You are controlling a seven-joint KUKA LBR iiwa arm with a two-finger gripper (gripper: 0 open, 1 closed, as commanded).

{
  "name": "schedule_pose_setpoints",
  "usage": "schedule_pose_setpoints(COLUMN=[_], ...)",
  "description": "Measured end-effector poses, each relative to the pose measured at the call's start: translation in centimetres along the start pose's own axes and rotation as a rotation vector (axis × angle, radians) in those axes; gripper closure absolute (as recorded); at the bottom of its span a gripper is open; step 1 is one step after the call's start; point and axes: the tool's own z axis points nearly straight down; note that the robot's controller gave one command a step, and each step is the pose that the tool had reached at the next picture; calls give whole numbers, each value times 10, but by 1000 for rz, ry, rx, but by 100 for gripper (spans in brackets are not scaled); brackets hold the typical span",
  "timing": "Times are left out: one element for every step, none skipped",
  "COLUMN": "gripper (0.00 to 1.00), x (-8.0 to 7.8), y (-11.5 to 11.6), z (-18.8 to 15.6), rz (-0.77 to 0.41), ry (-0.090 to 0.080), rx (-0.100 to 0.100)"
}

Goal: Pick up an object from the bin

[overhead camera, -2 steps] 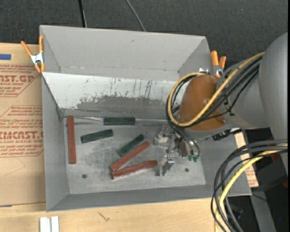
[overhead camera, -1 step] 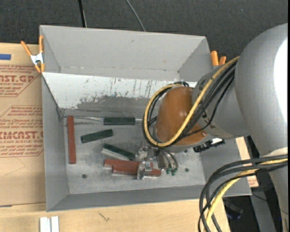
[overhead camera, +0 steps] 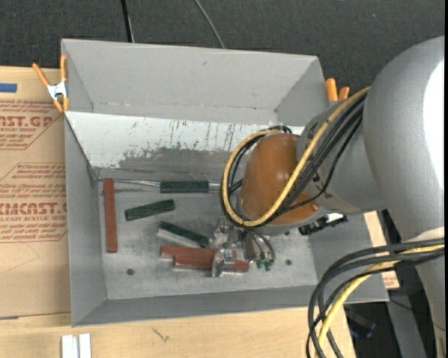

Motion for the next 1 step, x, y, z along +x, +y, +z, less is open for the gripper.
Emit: schedule_pose_setpoints(gripper=[100], x=[-8], y=[12], z=[-157], rz=[-69], ry=[1], rx=[1])
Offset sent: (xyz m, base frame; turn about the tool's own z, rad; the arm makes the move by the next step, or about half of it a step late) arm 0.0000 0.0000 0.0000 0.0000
